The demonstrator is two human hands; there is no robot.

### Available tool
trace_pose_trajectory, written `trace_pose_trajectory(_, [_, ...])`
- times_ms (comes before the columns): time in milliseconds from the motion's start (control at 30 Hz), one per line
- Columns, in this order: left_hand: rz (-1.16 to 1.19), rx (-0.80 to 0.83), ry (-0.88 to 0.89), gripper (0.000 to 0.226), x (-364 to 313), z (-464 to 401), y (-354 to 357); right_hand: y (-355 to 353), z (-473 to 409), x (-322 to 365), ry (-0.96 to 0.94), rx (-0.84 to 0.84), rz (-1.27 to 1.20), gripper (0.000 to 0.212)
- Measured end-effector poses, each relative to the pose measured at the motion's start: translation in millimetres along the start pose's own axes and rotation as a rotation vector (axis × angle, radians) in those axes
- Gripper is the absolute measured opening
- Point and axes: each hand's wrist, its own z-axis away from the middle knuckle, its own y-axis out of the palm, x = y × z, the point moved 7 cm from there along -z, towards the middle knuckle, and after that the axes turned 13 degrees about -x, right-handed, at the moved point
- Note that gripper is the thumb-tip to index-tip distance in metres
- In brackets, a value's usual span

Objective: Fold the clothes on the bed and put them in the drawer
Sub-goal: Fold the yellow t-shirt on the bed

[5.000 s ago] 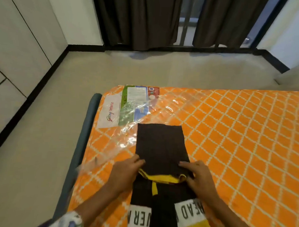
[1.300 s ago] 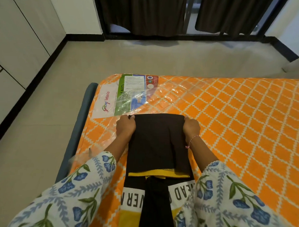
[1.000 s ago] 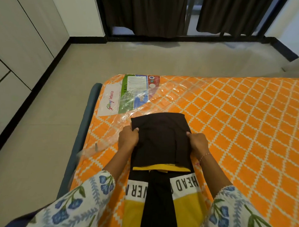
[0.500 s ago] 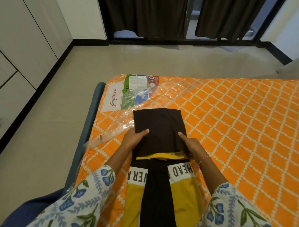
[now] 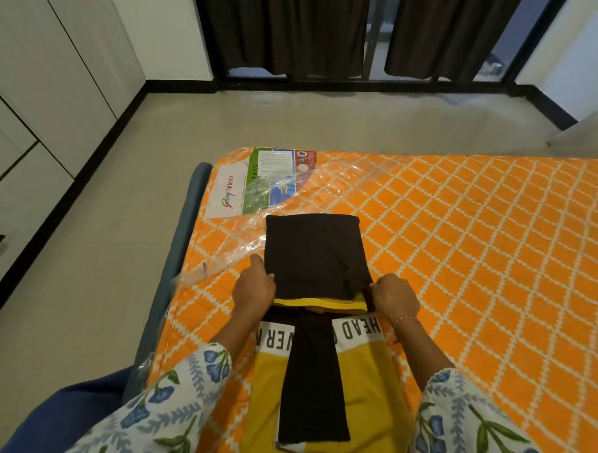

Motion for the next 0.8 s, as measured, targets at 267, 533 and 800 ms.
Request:
trace_pose_trajectory(267, [-0.404,0.224,0.529,0.067,-11.9,19.4,47.2,4.4,5.7,-4.7,-0.039,-0.102,-0.207,0.011])
trace_pose_trajectory(533, [-0.232,0.117,0.926,0.045,-18.7,37.7,18.3,12.6,28.7,4.3,-0.514,0.102,-0.201,0.044])
trace_pose_trajectory(800, [-0.370,0.000,0.877,0.028,-20.7,43.4,6.0,6.3,39.1,11.0,-0.624,-0.065,0.033,0.038])
